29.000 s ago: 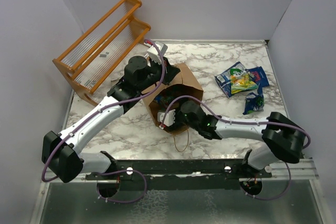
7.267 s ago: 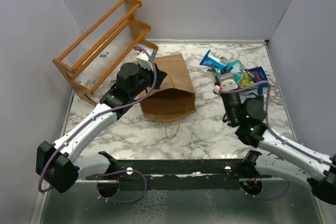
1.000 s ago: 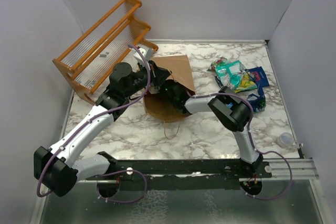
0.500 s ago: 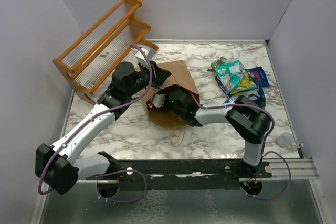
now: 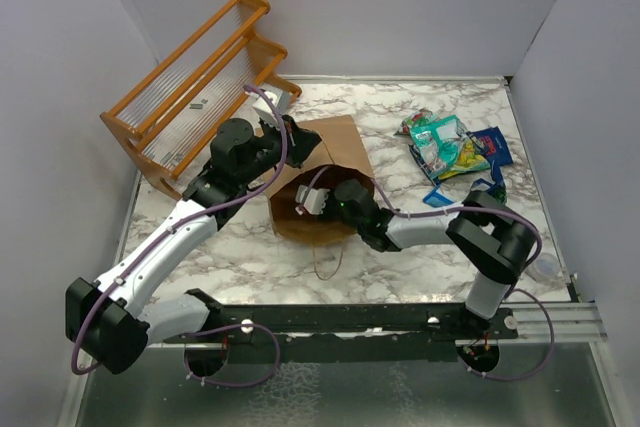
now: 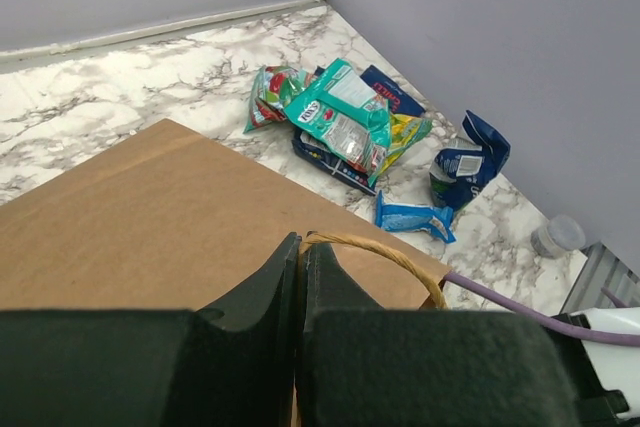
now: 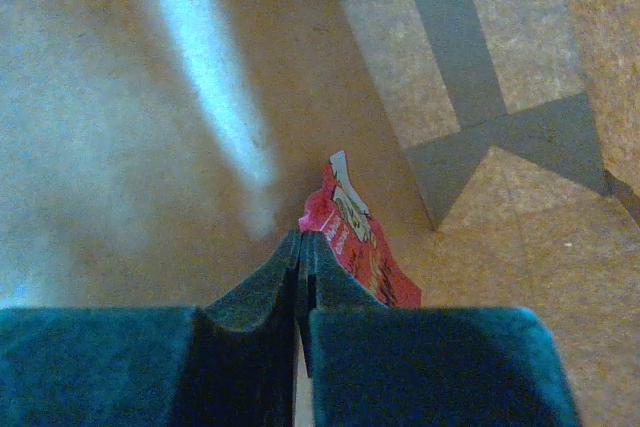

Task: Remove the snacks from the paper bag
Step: Take out the snack from the paper bag, then place the snack at the center of the board.

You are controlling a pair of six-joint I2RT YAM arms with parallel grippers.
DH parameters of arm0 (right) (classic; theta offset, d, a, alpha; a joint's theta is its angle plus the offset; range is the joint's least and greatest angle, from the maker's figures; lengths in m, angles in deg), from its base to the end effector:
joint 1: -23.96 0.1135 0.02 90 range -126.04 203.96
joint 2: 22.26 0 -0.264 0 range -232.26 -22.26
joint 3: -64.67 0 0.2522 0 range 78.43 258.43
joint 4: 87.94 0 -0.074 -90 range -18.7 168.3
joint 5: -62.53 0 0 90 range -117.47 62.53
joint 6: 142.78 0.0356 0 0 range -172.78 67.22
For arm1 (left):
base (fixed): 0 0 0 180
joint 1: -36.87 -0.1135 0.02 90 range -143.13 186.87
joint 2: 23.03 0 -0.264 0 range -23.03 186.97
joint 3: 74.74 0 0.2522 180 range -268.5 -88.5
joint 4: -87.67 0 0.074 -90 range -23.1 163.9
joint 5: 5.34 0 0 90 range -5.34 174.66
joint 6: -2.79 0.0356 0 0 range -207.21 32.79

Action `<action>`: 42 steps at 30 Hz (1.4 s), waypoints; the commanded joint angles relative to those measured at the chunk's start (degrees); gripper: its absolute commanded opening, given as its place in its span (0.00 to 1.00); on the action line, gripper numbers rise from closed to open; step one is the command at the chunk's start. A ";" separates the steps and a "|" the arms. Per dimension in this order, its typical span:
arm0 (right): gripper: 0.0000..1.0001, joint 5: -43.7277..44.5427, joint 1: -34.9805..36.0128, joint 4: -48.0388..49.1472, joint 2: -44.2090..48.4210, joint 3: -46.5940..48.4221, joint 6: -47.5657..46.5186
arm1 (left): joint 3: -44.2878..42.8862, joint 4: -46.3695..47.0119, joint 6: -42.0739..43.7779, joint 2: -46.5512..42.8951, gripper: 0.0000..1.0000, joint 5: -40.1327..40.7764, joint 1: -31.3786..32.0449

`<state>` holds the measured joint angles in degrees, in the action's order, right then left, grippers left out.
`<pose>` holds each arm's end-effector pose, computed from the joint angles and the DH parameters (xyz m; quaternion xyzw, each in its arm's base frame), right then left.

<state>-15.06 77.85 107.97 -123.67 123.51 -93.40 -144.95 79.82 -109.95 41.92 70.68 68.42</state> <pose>0.2155 0.2824 0.1529 -0.5828 0.6160 -0.0311 0.5291 0.2237 -0.1474 0.3709 0.1389 0.7090 -0.3912 0.5701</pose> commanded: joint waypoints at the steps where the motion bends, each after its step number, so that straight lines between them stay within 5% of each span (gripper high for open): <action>1: 0.02 -4.56 0.19 -2.47 5.74 0.15 1.53 | -0.63 0.24 0.82 -0.50 0.00 1.67 -0.28; 13: 0.02 -25.93 2.67 -4.79 26.13 -9.27 2.05 | -0.78 0.14 0.35 0.27 0.00 1.09 -0.44; 28: 0.02 -26.85 2.70 -13.12 55.26 -6.17 2.85 | -1.03 -1.21 1.15 0.18 0.00 3.66 -0.44; 36: 0.02 -13.36 2.63 -5.24 65.17 -6.94 0.88 | -1.23 -1.45 1.21 0.44 0.00 3.62 -0.44; 42: 0.02 21.83 2.59 10.94 57.72 -9.54 -8.37 | -1.44 -1.31 1.00 0.37 0.00 2.96 -0.44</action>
<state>-22.41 80.45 106.90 -59.47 115.52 -94.32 -144.95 78.40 -109.34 42.36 73.33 68.31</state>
